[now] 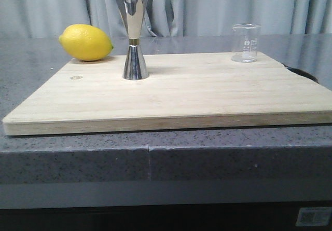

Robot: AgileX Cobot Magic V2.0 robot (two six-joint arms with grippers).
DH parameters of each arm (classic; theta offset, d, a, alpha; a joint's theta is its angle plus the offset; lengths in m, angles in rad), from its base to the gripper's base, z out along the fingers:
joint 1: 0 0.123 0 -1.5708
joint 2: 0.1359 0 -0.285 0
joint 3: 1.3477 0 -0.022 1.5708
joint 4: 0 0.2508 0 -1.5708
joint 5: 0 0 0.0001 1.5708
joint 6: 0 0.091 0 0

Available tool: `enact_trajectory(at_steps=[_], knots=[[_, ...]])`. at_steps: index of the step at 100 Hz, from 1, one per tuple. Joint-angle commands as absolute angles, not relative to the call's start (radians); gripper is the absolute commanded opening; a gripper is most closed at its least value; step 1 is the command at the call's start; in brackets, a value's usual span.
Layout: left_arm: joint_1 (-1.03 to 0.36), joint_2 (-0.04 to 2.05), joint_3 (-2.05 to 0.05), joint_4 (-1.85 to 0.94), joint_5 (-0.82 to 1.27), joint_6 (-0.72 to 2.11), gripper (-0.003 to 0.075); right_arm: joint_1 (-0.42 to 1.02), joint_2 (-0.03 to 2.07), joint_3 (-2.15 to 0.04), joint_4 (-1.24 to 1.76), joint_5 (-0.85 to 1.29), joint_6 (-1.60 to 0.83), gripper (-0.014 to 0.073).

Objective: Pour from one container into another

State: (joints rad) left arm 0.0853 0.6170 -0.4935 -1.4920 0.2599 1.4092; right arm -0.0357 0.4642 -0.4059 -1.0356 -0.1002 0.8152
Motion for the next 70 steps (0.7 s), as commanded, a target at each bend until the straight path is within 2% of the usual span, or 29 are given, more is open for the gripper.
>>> enact_trajectory(at_steps=[1, 22, 32, 55, 70], knots=[[0.090, 0.606, -0.522, -1.519, 0.259, 1.407, -0.0019, -0.038, 0.462, -0.431, -1.028, -0.141, 0.816, -0.0046], [0.060, 0.508, -0.507, -1.351, 0.241, 1.343, -0.0019, -0.038, 0.462, -0.431, -1.028, -0.141, 0.816, -0.0046], [0.060, 0.448, -0.475, -1.198, 0.178, 1.088, -0.0019, -0.038, 0.462, -0.431, -1.028, -0.141, 0.816, -0.0046], [0.060, 0.311, -0.376, -0.599, 0.162, 0.423, -0.0019, -0.038, 0.462, -0.431, -1.028, -0.141, 0.816, -0.0046], [0.060, 0.244, -0.309, -0.318, 0.154, 0.135, -0.0019, -0.038, 0.462, -0.431, -1.028, -0.141, 0.816, -0.0046]])
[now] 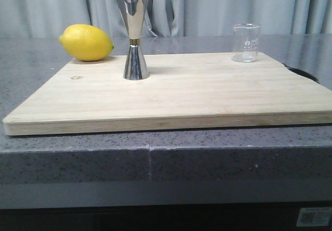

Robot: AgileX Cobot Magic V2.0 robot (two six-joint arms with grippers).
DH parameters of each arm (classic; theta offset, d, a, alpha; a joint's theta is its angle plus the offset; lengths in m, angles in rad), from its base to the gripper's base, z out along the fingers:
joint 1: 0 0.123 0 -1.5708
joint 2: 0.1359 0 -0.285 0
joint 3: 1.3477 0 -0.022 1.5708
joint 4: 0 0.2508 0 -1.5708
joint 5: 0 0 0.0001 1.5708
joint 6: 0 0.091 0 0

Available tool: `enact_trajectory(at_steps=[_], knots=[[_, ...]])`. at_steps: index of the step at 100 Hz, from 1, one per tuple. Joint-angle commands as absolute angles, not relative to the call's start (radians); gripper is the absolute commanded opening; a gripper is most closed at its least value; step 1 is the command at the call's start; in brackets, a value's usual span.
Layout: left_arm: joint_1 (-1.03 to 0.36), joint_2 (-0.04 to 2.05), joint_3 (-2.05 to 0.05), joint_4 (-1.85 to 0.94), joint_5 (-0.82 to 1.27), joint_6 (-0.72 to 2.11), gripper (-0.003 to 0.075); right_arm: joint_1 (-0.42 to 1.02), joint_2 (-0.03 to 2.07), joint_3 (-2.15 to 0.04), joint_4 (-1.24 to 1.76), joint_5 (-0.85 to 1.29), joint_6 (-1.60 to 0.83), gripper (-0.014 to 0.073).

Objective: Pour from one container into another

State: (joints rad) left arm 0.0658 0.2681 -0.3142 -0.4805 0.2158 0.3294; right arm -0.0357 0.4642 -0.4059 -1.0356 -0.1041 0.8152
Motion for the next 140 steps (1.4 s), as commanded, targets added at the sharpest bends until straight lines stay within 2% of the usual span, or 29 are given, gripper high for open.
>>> enact_trajectory(at_steps=[1, 19, 31, 43, 76, 99, 140], knots=[[0.060, 0.238, -0.306, -0.293, 0.149, 0.122, -0.0019, -0.038, 0.462, -0.431, -1.028, -0.141, 0.816, -0.0046], [0.060, 0.159, -0.183, -0.006, -0.027, -0.202, -0.0019, -0.038, 0.462, -0.431, -1.028, -0.141, 0.816, -0.0046], [0.058, 0.103, -0.083, 0.023, -0.175, -0.278, -0.0019, -0.038, 0.462, -0.431, -1.028, -0.141, 0.816, -0.0046], [0.056, 0.050, -0.005, 0.023, -0.216, -0.308, -0.0019, -0.038, 0.462, -0.431, -1.028, -0.141, 0.816, -0.0046], [-0.060, -0.027, 0.033, 0.069, -0.193, -0.302, -0.0019, -0.038, 0.462, -0.431, -1.028, -0.141, 0.816, -0.0046], [-0.061, -0.027, 0.033, 0.069, -0.126, -0.302, -0.0019, -0.038, 0.462, -0.431, -1.028, -0.141, 0.816, -0.0046], [-0.061, -0.027, 0.033, 0.192, -0.126, -0.298, -0.0019, -0.038, 0.462, -0.431, -1.028, -0.141, 0.816, -0.0046]])
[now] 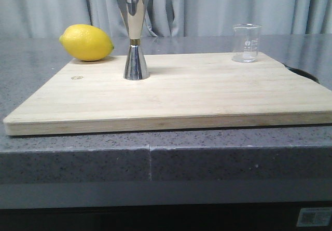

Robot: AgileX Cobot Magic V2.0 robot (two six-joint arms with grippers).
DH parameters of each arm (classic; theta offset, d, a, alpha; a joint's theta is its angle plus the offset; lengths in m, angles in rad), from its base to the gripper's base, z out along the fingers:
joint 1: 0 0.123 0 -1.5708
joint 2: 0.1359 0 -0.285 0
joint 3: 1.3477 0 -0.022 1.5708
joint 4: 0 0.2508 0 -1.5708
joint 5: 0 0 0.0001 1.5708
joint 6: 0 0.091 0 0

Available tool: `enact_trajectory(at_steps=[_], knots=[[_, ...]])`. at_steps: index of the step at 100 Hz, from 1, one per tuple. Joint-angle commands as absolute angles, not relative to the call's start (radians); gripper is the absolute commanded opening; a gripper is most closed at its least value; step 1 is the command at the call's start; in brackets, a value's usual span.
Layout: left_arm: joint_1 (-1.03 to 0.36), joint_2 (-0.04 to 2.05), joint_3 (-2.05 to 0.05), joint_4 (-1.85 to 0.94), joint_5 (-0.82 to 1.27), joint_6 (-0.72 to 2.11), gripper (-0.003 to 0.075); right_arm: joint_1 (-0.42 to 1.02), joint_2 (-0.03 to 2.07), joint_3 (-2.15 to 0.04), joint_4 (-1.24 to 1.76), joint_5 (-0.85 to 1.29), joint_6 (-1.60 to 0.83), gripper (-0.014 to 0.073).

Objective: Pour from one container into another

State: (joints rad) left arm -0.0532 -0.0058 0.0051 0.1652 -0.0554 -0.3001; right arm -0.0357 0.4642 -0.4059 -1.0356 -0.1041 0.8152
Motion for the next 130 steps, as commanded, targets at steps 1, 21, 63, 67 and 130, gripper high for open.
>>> enact_trajectory(at_steps=[1, 21, 63, 67, 130], knots=[[-0.061, -0.027, 0.033, 0.195, -0.126, -0.298, -0.0019, -0.038, 0.462, -0.431, -1.028, -0.141, 0.816, -0.0046], [-0.061, -0.027, 0.033, 0.203, -0.107, -0.298, -0.0019, -0.038, 0.462, -0.431, -1.028, -0.141, 0.816, -0.0046], [-0.061, -0.027, 0.033, 0.130, -0.081, -0.298, -0.0019, -0.038, 0.462, -0.431, -1.028, -0.141, 0.816, -0.0046], [-0.061, -0.027, 0.033, 0.130, -0.081, -0.298, -0.0019, -0.038, 0.462, -0.431, -1.028, -0.141, 0.816, -0.0046], [-0.061, -0.027, 0.033, 0.130, -0.081, -0.298, -0.0019, -0.038, 0.462, -0.431, -1.028, -0.141, 0.816, -0.0046]])
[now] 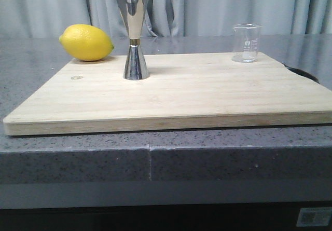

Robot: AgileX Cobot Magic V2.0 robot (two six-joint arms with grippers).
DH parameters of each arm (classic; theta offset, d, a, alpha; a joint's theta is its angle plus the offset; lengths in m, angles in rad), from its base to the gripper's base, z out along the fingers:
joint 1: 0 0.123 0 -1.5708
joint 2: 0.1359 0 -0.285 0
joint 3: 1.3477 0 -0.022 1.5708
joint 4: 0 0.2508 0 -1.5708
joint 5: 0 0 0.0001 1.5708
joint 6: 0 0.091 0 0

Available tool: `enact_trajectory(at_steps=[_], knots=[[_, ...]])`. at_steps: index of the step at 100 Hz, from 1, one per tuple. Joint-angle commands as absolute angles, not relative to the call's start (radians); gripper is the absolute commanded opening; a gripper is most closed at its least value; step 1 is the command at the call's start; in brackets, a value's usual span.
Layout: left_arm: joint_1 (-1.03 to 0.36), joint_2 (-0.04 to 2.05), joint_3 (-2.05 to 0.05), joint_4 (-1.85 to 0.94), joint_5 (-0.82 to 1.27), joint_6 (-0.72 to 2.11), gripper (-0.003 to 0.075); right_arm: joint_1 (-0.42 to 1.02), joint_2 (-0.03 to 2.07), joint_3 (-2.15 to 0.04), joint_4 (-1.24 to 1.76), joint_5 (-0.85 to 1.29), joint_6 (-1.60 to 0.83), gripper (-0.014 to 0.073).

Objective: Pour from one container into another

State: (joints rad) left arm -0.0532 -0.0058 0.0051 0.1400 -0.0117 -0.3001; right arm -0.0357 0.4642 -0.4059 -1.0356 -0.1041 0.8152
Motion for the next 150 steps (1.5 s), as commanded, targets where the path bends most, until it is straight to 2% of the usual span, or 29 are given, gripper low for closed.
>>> enact_trajectory(at_steps=[1, 64, 72, 98, 126, 150], knots=[[-0.061, -0.027, 0.033, 0.130, -0.081, -0.298, -0.0019, -0.038, 0.462, -0.431, -1.028, -0.141, 0.816, -0.0046], [-0.061, -0.027, 0.033, 0.130, -0.081, -0.298, -0.0019, -0.038, 0.462, -0.425, -1.023, -0.136, 0.795, -0.0046], [-0.061, -0.027, 0.033, 0.130, -0.081, -0.298, -0.0019, -0.038, 0.462, -0.412, -0.883, -0.138, 0.659, -0.0046], [-0.061, -0.027, 0.033, 0.130, -0.081, -0.298, -0.0019, 0.031, 0.419, -0.377, -0.239, -0.142, 0.006, -0.0046], [-0.061, -0.027, 0.033, 0.130, -0.081, -0.298, -0.0019, 0.022, 0.233, -0.230, -0.162, -0.142, -0.021, -0.0046], [-0.061, -0.027, 0.033, 0.130, -0.081, -0.298, -0.0019, -0.074, 0.062, -0.102, -0.098, -0.142, -0.019, -0.0046]])
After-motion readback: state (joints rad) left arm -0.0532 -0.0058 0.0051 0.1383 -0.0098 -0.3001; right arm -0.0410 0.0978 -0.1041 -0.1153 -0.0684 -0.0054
